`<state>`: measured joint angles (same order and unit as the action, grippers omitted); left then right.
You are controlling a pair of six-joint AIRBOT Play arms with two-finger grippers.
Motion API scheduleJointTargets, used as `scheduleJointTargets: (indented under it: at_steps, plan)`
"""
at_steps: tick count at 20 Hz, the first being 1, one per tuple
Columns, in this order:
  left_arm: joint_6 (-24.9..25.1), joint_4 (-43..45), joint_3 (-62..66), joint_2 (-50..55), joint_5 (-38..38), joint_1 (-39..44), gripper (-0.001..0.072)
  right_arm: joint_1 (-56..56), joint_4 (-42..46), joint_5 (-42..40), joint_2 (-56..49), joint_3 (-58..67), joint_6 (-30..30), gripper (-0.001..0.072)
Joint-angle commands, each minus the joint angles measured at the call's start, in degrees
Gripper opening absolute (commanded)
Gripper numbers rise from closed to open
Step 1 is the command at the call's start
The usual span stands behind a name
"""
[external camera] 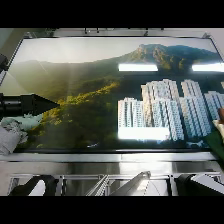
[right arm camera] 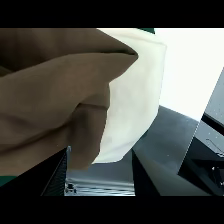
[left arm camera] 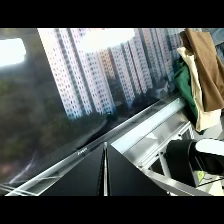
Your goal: Fold the shirts.
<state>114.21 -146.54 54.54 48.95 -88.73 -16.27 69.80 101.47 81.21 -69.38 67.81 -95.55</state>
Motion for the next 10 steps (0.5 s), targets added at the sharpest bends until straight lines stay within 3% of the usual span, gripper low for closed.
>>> scheduleJointTargets:
  at_steps: [1, 3, 4, 5, 6, 8, 10]
  plan:
    - [0.42, 0.0, -0.02, 0.02, 0.28, -0.07, 0.002, 0.0, -8.26, -0.28, 3.26, -0.02, 2.43, 0.044]
    - [1.33, -0.04, -0.02, 0.02, 1.38, -0.04, 0.002, -0.11, -21.07, -1.84, 5.22, -0.24, 4.28, 0.0432]
    - [1.97, -0.02, -0.02, 0.02, 2.27, -0.07, 0.002, -1.01, -30.73, -2.73, 6.23, -0.94, 5.6, 0.0358]
    - [2.38, -0.04, -0.02, 0.02, 3.48, -0.04, 0.002, -2.86, -40.13, -3.15, 7.3, -2.05, 8.55, 0.0069]
    - [2.43, -0.02, -0.02, 0.02, 4.35, -0.07, 0.002, -6.05, -48.22, -3.52, 8.66, -3.19, 10.62, 0.0018]
    - [2.95, 0.0, -0.02, 0.02, 5.27, 0.0, 0.002, -15.67, -56.74, -2.67, 11.56, -4.04, 14.23, 0.0017]
    - [3.48, 0.48, -0.07, 0.0, 5.97, 1.07, 0.0019, -27.69, -56.54, -2.36, 16.13, -4.96, 14.86, 0.0016]
